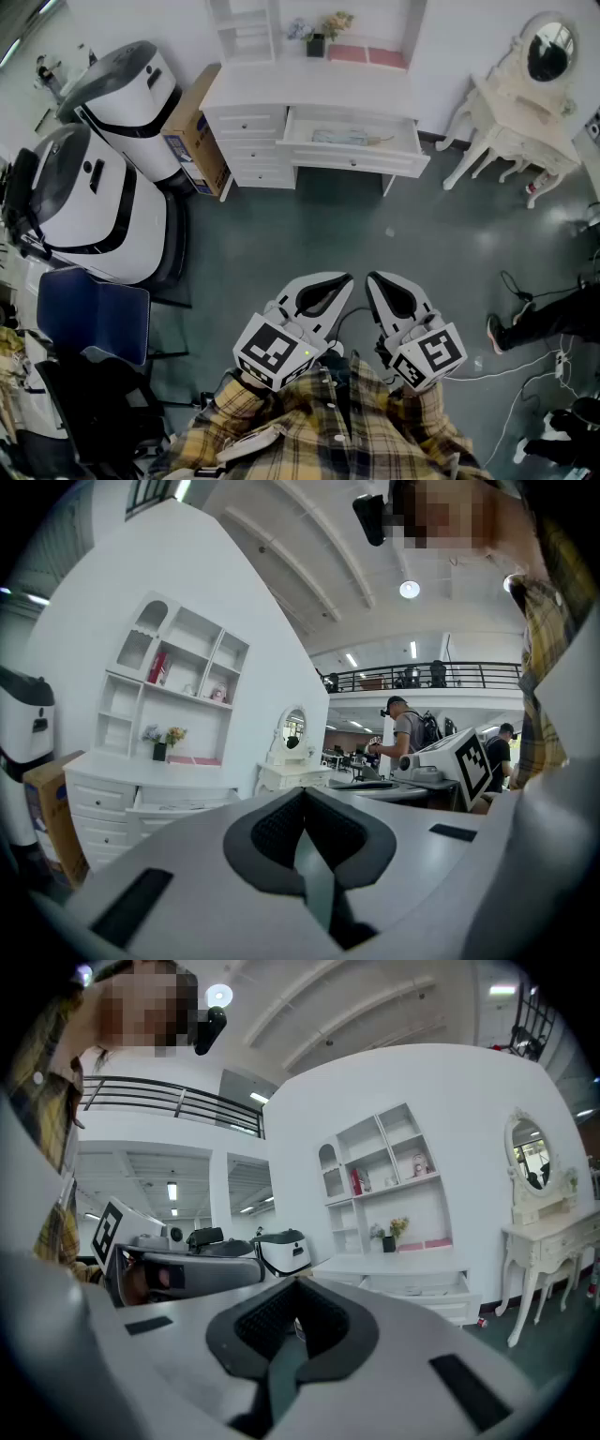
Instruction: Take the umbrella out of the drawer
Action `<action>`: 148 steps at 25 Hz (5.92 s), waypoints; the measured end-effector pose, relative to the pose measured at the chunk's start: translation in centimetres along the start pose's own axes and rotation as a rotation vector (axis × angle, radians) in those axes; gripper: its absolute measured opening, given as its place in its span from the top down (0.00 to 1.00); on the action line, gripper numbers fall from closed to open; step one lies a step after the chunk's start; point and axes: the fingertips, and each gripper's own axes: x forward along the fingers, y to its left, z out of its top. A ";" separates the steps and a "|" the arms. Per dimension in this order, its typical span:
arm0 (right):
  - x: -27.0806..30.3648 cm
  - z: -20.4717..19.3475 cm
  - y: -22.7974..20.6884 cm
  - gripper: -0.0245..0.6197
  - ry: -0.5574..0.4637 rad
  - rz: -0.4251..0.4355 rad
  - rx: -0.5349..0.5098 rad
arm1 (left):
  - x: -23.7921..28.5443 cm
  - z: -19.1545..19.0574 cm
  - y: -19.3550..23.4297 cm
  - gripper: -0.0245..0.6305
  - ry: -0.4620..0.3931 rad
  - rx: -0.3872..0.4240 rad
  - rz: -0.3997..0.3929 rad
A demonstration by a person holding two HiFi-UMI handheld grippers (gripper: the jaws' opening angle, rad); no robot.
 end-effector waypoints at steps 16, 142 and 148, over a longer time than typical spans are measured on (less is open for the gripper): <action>-2.2 -0.6 -1.9 0.94 -0.030 -0.026 0.040 | 0.9 -0.4 -0.6 0.93 -0.011 0.008 0.027; 48.7 6.8 -48.0 0.94 0.202 0.075 0.230 | 44.3 11.0 52.1 0.93 0.147 -0.008 0.114; 47.8 5.8 -48.8 0.94 0.226 0.057 0.244 | 45.4 8.5 51.6 0.93 0.221 0.010 0.066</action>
